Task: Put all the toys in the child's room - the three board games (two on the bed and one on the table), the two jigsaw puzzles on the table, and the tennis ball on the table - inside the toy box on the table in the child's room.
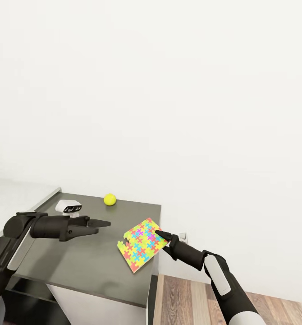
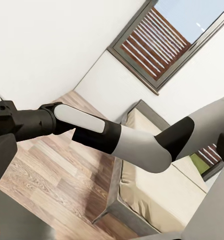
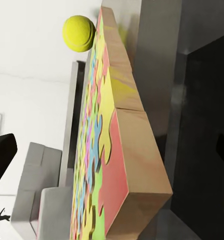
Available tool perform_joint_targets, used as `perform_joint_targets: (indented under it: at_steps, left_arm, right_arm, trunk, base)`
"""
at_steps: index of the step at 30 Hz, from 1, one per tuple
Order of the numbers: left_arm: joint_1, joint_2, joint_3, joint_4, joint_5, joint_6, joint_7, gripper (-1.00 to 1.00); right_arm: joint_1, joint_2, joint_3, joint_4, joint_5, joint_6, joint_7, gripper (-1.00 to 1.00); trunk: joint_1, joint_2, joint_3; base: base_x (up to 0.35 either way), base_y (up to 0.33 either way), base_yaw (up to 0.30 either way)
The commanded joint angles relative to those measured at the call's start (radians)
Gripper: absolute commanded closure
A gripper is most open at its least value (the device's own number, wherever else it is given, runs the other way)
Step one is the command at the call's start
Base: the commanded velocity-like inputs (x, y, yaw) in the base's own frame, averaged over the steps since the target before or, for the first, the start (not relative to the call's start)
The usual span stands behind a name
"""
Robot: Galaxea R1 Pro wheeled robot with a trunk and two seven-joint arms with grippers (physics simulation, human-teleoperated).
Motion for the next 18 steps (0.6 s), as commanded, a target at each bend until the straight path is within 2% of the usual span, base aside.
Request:
perform_joint_targets:
  at_steps: [1, 10, 11, 18]
  left_arm:
    - [-0.001, 0.001, -0.001, 0.000, 0.001, 0.011, -0.003, -1.00]
    - [-0.001, 0.002, 0.000, 0.000, 0.001, 0.011, -0.003, -1.00]
    - [-0.001, 0.002, 0.000, 0.000, 0.001, 0.011, -0.003, -1.00]
    - [-0.001, 0.001, 0.001, 0.000, 0.003, 0.012, -0.003, -1.00]
  right_arm:
    - [-0.001, 0.001, -0.004, 0.000, 0.001, 0.007, 0.004, -1.00]
    - [-0.001, 0.001, -0.004, 0.000, 0.000, 0.003, 0.005, -1.00]
    - [-0.001, 0.000, -0.004, 0.000, 0.000, 0.003, 0.005, 1.00]
    - [-0.001, 0.000, -0.004, 0.000, -0.001, 0.000, 0.005, 1.00]
  trunk:
    - [0.000, -0.001, -0.001]
    - [0.000, -0.001, -0.001]
    - [0.000, -0.001, -0.001]
    - [-0.004, 0.006, 0.002]
  base:
    - [0.000, 0.000, 0.000]
    - [0.000, 0.000, 0.000]
    - [0.000, 0.000, 0.000]
    - [0.000, 0.000, 0.000]
